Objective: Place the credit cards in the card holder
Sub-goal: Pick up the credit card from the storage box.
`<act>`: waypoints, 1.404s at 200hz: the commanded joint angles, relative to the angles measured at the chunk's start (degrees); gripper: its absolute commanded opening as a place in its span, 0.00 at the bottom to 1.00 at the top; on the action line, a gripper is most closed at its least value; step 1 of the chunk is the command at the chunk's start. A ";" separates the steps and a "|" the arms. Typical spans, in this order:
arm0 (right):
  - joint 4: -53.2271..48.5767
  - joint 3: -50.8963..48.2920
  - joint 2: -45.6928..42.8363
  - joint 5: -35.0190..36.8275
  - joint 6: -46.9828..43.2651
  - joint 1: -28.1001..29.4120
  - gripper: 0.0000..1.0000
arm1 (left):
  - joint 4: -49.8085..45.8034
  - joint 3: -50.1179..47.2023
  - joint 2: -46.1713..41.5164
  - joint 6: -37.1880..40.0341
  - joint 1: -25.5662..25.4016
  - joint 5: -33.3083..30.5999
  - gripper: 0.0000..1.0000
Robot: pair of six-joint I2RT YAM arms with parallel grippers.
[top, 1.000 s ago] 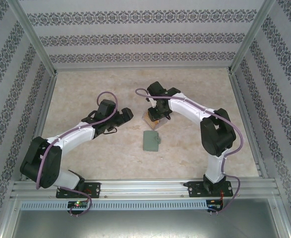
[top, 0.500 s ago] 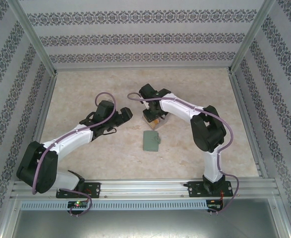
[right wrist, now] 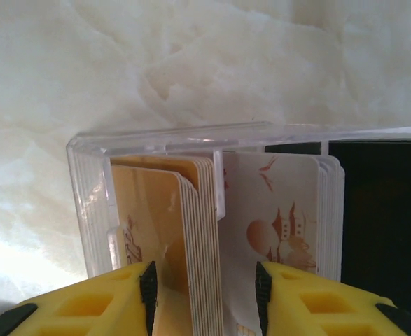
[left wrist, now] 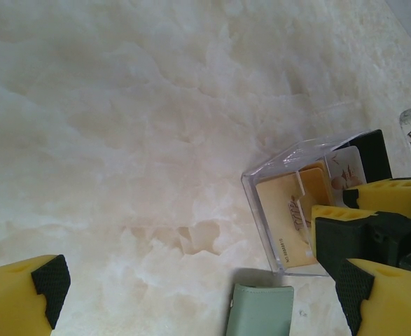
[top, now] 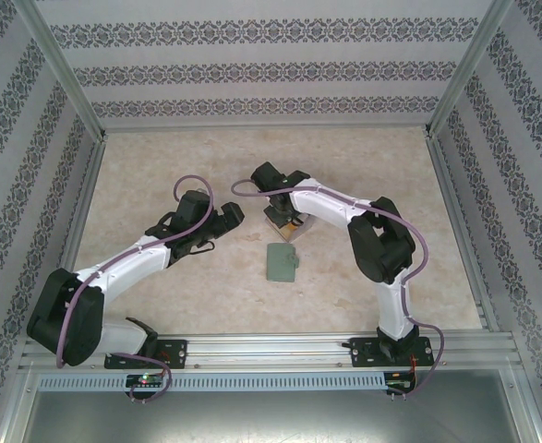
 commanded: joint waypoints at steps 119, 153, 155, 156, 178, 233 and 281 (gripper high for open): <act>1.54 -2.15 -3.32 1.47 0.03 -1.14 0.27 | -0.80 0.45 -0.13 -0.95 -0.80 -0.39 0.99; 1.71 -2.41 -3.39 1.61 0.17 -1.46 0.24 | -0.80 0.98 0.75 -0.95 -0.86 0.35 0.99; 1.72 -2.49 -3.46 1.74 0.17 -1.43 0.23 | -0.80 0.98 0.86 -0.91 -0.80 0.37 0.99; 1.72 -2.49 -3.46 1.74 0.17 -1.43 0.23 | -0.80 1.03 0.89 -0.93 -0.84 0.38 0.99; 2.16 -2.76 -3.79 2.32 0.15 -1.48 0.21 | -0.80 1.30 1.20 -0.92 -0.80 0.42 0.99; 2.38 -3.03 -4.16 2.41 -0.14 -2.00 0.13 | -0.71 1.70 1.95 -0.95 -0.87 0.66 0.99; 2.69 -3.42 -5.54 2.29 0.13 -2.23 0.10 | -0.71 2.47 2.90 -0.87 -0.90 1.21 0.99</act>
